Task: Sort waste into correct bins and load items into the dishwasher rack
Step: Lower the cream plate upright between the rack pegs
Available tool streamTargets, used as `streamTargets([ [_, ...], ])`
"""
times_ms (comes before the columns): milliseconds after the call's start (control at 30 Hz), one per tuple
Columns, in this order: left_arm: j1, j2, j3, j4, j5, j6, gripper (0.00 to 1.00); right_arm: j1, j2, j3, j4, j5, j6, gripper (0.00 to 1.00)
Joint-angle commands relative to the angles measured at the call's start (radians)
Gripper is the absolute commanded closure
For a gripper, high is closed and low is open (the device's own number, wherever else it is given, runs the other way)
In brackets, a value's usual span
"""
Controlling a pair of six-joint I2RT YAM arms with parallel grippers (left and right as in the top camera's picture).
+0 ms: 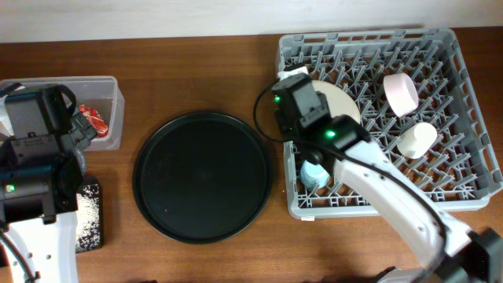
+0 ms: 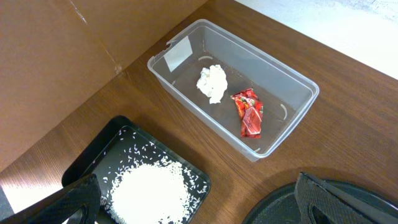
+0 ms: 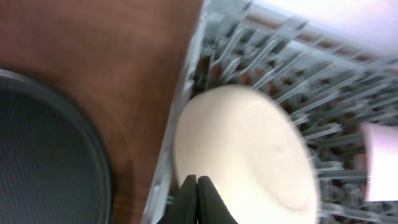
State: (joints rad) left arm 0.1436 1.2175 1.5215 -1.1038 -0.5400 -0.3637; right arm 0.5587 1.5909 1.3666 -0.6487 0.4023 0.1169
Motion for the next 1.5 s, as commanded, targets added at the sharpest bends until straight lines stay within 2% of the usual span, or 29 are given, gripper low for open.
streamTargets([
  [0, 0.002, -0.004, 0.008, -0.001, -0.014, -0.014, 0.01, -0.017, 0.108, -0.005, -0.003, -0.029, 0.024, 0.96],
  [133, 0.002, -0.004, 0.008, -0.001, -0.014, -0.013, 0.01, -0.050, 0.183, -0.005, -0.042, -0.030, 0.111, 0.96],
  [233, 0.002, -0.004, 0.008, -0.001, -0.014, -0.014, 0.01, -0.050, 0.183, -0.005, -0.050, -0.050, 0.113, 0.96],
  [500, 0.002, -0.004, 0.008, -0.001, -0.014, -0.014, 0.01, -0.077, 0.077, 0.087, 0.025, -0.122, 0.098, 0.96],
  [567, 0.002, -0.004, 0.008, -0.001, -0.014, -0.014, 0.01, -0.097, 0.109, 0.080, 0.024, -0.175, 0.098, 0.96],
  [800, 0.002, -0.004, 0.008, -0.001, -0.014, -0.013, 0.01, -0.130, 0.267, 0.056, -0.003, -0.156, 0.098, 0.96],
  [967, 0.002, -0.004, 0.008, -0.001, -0.014, -0.014, 0.01, -0.134, 0.254, 0.066, -0.027, -0.181, 0.097, 0.96],
  [1167, 0.002, -0.004, 0.008, -0.001, -0.014, -0.014, 0.01, -0.135, 0.092, 0.114, -0.038, -0.189, 0.097, 0.96],
  [1267, 0.002, -0.004, 0.008, -0.001, -0.014, -0.014, 0.01, -0.136, 0.098, 0.114, -0.084, -0.152, 0.022, 0.96],
  [1467, 0.002, -0.004, 0.008, -0.001, -0.014, -0.014, 0.01, -0.135, 0.112, 0.108, -0.146, -0.159, 0.018, 0.96],
])
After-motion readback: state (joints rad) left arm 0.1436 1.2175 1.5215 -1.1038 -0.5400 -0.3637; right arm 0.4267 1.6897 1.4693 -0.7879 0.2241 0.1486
